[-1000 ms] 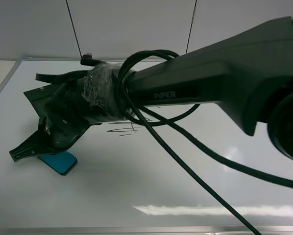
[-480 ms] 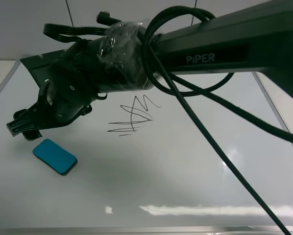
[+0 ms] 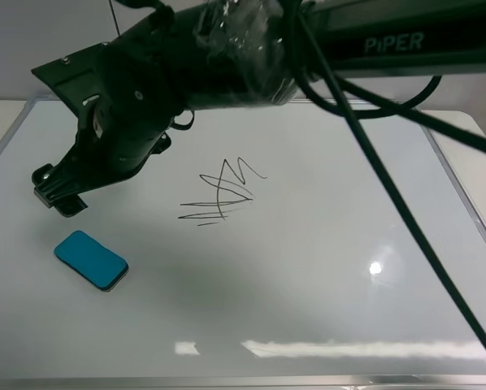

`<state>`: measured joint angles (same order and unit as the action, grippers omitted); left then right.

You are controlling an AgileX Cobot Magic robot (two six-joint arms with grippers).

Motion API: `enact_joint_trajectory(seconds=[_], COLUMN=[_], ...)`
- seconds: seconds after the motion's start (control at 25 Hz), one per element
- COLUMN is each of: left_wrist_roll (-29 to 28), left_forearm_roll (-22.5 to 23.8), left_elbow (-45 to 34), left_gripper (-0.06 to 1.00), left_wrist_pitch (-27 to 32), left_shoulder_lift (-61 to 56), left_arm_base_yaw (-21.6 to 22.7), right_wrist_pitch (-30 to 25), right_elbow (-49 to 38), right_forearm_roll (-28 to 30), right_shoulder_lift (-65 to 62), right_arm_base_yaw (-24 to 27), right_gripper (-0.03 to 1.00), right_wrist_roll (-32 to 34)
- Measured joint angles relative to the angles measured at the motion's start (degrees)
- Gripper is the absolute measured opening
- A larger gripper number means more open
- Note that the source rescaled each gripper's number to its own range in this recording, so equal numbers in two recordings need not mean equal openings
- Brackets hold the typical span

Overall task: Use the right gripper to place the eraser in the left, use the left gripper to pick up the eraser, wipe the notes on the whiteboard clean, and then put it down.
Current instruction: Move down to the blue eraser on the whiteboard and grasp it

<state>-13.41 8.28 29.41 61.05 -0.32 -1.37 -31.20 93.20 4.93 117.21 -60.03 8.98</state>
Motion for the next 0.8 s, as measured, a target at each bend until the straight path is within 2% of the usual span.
enact_joint_trajectory(seconds=[0.32,0.6,0.8], left_wrist_roll=[0.0,0.0,0.0], left_forearm_roll=[0.0,0.0,0.0], left_elbow=[0.0,0.0,0.0], left_gripper=[0.92,0.92,0.92], left_wrist_pitch=[0.0,0.0,0.0], left_shoulder_lift=[0.0,0.0,0.0], left_arm_base_yaw=[0.0,0.0,0.0], right_wrist_pitch=[-9.8,-18.02,-26.45], right_elbow=[0.0,0.0,-0.68], right_forearm_roll=[-4.34,-4.51,-4.35], right_shoulder_lift=[-12.5,-24.72,-32.41], right_arm_base_yaw=[11.33,22.4,29.06], right_gripper=[1.0,1.0,1.0], right_wrist_roll=[-10.57,-11.93,-12.24])
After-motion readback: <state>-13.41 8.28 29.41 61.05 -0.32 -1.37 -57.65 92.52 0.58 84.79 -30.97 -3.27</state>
